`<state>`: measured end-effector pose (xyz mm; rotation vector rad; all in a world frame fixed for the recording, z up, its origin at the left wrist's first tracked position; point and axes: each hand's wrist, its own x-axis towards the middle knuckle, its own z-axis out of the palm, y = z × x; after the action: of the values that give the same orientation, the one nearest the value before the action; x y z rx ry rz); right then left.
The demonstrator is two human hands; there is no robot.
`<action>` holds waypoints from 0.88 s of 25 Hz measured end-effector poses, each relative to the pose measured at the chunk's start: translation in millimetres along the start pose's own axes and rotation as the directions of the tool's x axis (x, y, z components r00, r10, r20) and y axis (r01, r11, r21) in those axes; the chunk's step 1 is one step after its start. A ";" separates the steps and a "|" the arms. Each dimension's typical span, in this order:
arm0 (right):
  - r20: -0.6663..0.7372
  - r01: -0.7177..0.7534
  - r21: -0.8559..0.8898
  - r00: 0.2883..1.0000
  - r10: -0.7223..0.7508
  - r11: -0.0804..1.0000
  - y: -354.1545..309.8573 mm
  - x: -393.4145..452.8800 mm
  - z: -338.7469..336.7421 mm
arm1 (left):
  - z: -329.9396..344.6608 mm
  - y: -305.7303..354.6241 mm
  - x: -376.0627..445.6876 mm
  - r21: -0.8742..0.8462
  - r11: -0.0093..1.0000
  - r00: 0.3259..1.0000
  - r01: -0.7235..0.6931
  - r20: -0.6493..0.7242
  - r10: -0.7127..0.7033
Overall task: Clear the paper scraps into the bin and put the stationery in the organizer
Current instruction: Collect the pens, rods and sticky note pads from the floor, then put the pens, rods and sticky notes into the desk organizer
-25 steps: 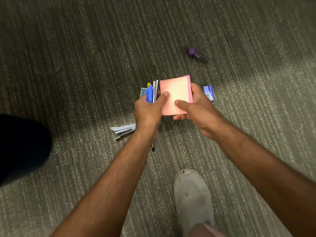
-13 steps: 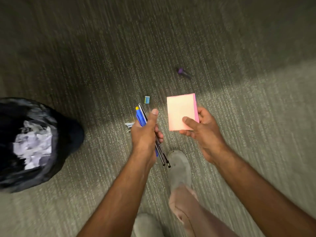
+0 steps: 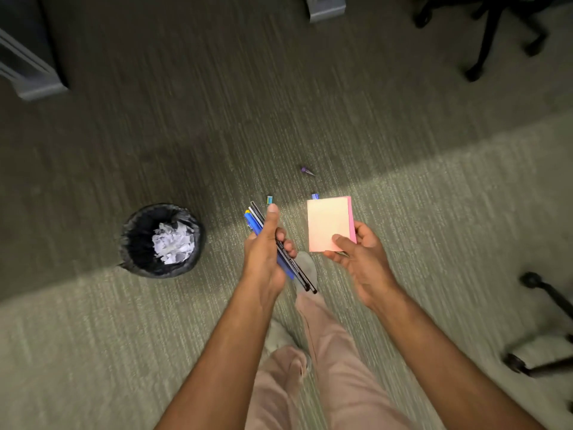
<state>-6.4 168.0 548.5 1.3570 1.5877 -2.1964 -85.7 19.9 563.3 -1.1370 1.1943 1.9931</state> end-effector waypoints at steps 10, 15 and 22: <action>0.007 0.100 0.068 0.995 -0.100 0.993 -152.0 -202.3 -53.7 | 60.6 61.4 -233.1 -0.191 0.980 0.996 0.063 0.078 -0.049; 0.038 0.091 0.161 0.994 -0.099 0.983 -222.8 -203.4 -90.8 | 116.7 65.4 -265.5 -0.276 0.961 0.992 0.033 0.130 0.003; 0.167 0.029 0.263 0.983 -0.075 0.964 -344.7 -138.4 -161.1 | 267.5 76.3 -261.8 -0.290 0.945 0.971 -0.152 0.135 0.197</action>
<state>-18.0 398.3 881.3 1.1488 1.3274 -2.5499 -118.8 215.1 890.0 -1.0008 0.9829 2.3989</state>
